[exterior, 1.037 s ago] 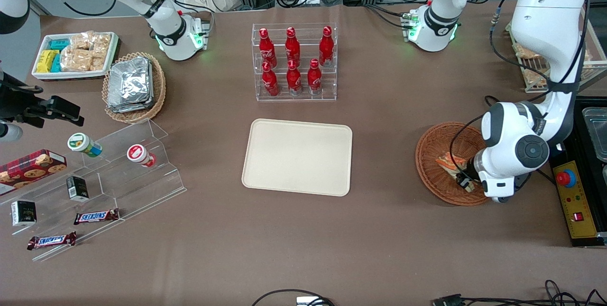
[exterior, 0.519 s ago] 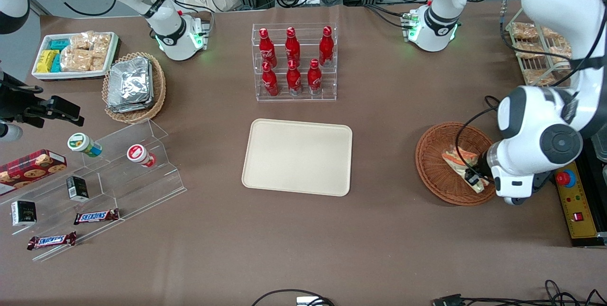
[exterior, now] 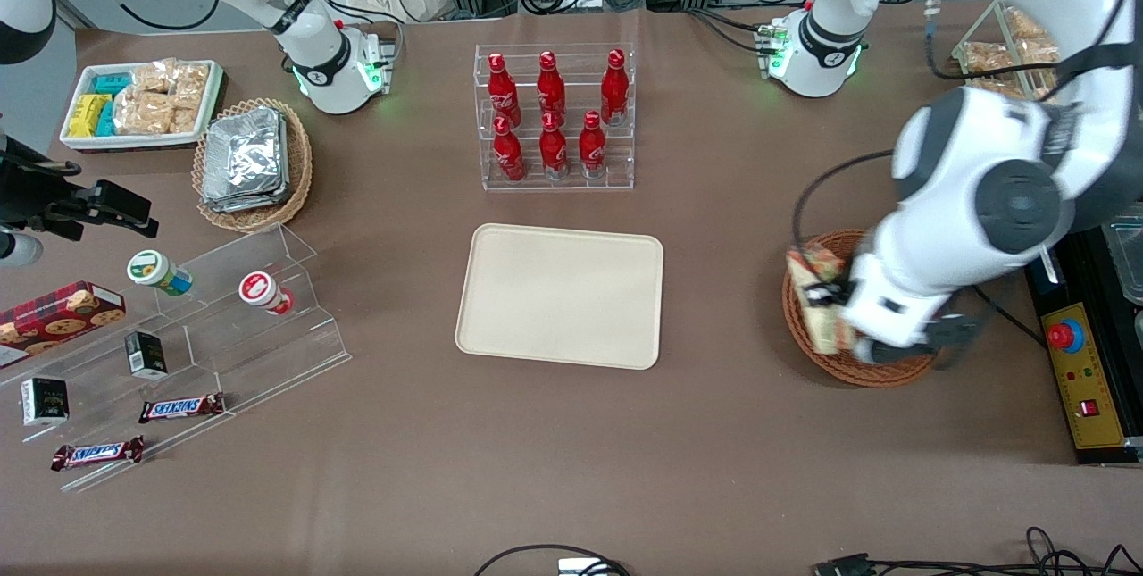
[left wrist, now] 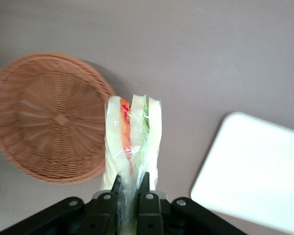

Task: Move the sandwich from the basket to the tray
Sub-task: 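Carry the held sandwich with the left gripper over the cream tray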

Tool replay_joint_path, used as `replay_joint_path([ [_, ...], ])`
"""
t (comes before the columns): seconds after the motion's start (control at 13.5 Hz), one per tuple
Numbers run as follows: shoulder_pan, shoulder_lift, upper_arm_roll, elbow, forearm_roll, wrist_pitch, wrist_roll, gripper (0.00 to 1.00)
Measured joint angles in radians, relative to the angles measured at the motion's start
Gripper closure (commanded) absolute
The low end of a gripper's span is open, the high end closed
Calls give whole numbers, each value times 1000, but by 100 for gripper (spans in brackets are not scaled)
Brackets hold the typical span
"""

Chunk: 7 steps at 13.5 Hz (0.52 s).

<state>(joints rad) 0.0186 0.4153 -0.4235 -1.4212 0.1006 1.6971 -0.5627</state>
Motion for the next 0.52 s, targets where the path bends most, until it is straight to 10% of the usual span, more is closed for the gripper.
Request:
replay_joint_path([
  [0.52,-231,267,-14,52,27,173,-9,100],
])
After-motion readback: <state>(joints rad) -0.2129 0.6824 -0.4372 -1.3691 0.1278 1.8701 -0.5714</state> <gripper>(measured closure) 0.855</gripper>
